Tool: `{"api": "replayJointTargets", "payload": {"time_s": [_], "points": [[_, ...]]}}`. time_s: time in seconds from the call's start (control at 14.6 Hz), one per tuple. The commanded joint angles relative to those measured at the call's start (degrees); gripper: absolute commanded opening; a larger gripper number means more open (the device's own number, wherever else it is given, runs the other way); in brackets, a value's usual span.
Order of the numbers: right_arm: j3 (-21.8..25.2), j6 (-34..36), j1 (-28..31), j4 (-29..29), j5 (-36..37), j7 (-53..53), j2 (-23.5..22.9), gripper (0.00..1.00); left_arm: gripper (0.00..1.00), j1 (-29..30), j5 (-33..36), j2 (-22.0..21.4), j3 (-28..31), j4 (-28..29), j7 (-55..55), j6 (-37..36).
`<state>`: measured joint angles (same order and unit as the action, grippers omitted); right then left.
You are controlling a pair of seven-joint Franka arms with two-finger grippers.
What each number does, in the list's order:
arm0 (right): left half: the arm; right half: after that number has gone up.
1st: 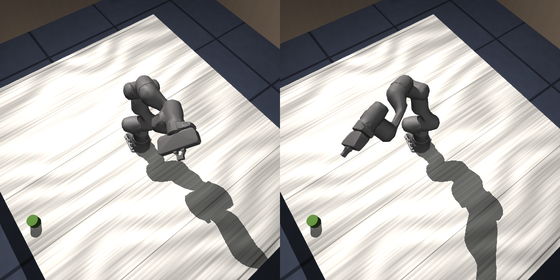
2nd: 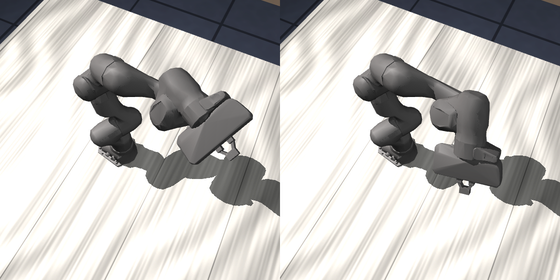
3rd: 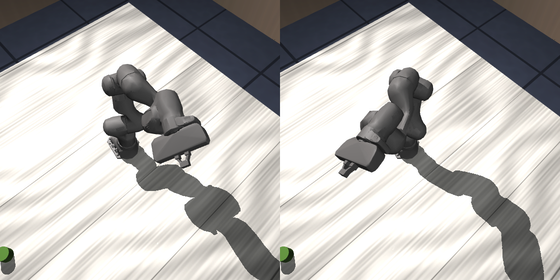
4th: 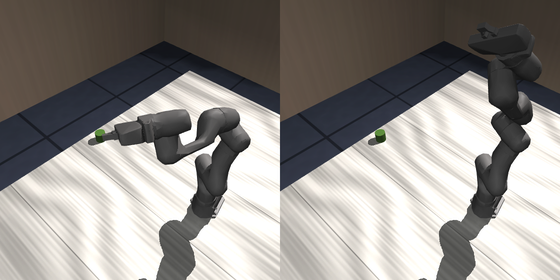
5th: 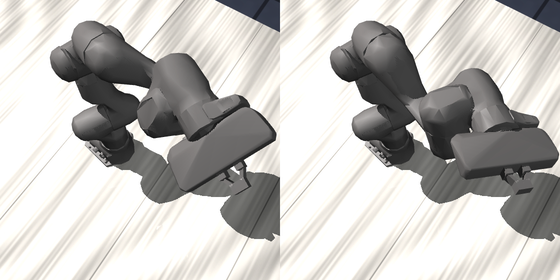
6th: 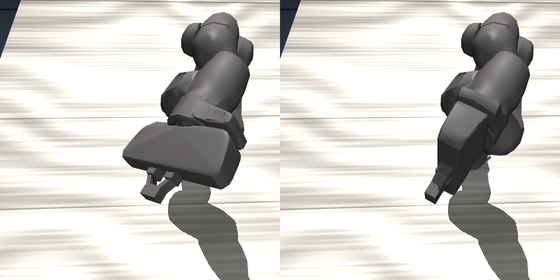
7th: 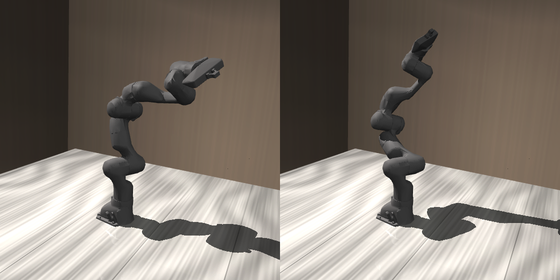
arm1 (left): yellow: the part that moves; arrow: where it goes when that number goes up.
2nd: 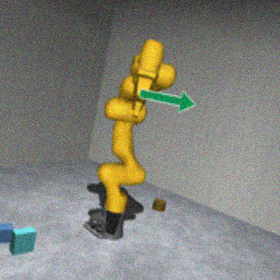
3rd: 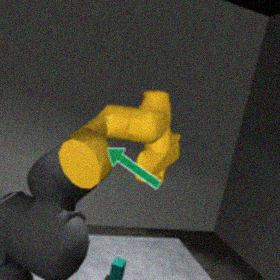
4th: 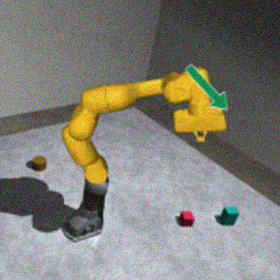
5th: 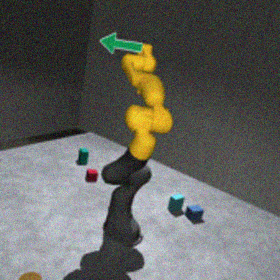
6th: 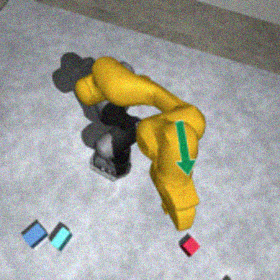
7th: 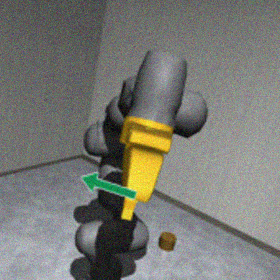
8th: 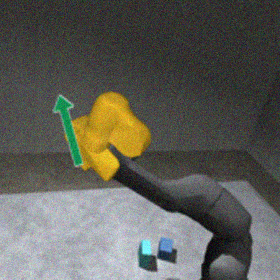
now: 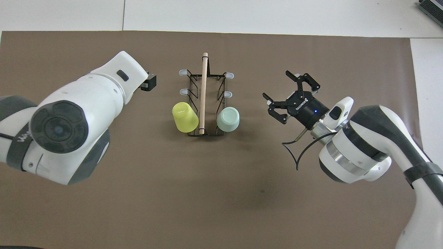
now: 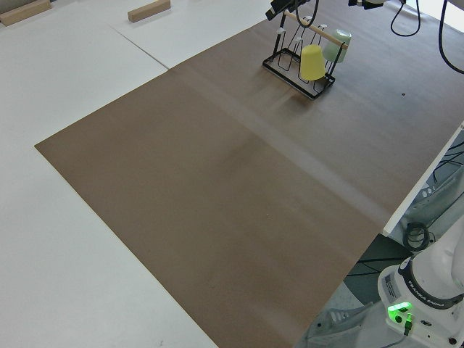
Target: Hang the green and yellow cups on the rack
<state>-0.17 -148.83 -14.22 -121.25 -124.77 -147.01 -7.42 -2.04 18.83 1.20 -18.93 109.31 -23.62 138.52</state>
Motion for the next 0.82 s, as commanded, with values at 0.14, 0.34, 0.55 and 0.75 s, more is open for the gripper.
{"api": "replayJointTargets", "payload": {"time_s": [0.14,0.34,0.55,0.75], "points": [[-0.44,-0.67,9.54,3.03,22.15,3.65,-1.72,1.00,1.00,-6.49,-16.96,-1.47,11.80,-8.74,20.67,-18.67],[-0.44,-0.67,13.33,4.53,34.21,9.26,-2.52,1.00,1.00,-6.31,-19.44,-0.33,15.05,-14.90,25.99,-27.92],[0.17,-1.19,15.09,4.88,44.66,15.51,-2.17,1.00,1.00,-6.31,-24.36,0.20,18.39,-19.48,29.14,-36.45],[0.43,-3.30,15.97,5.32,59.94,23.75,-1.99,1.00,1.00,-6.31,-24.72,-0.06,21.47,-20.89,33.63,-42.17]]}}
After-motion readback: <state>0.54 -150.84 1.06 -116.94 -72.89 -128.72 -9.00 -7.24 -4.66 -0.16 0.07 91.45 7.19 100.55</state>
